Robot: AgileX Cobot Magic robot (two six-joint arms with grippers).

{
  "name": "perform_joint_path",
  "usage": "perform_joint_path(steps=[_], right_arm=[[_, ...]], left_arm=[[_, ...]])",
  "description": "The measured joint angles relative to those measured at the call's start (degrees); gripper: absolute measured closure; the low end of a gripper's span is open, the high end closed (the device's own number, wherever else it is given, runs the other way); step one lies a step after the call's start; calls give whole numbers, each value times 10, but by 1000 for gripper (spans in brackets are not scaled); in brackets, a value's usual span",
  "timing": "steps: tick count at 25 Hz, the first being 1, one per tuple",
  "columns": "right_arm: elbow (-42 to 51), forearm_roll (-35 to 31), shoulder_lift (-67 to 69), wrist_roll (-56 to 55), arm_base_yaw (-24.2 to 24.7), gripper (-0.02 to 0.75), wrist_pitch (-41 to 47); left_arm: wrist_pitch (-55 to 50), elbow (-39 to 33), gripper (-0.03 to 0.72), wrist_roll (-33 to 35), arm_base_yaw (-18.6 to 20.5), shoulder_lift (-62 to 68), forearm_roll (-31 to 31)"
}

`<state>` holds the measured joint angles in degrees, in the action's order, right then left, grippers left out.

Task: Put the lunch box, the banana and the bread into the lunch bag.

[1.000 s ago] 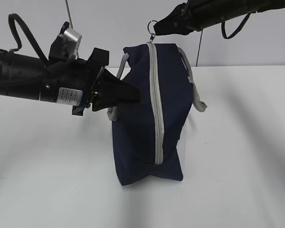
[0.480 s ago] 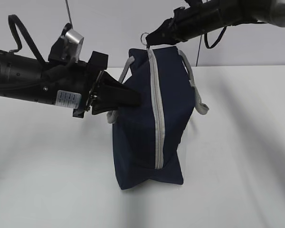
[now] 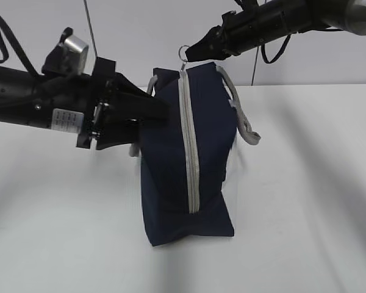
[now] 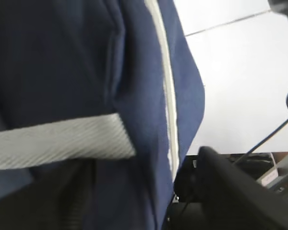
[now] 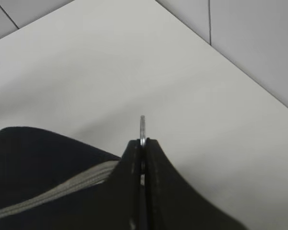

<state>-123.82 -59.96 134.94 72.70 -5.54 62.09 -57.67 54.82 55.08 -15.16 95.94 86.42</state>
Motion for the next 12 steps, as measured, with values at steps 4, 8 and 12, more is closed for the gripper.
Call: perform_joint_path(steps=[4,8,12], right_arm=[[0,3,0,1,0,754,8],[0,7,0,1,0,754,15],[0,13,0,1,0,754,16]], left_arm=[[-44,0,211,-35,61,0,-18],[-63,4,210,-83,103,0,-20],[-34,55,210,-144,108,0,-56]])
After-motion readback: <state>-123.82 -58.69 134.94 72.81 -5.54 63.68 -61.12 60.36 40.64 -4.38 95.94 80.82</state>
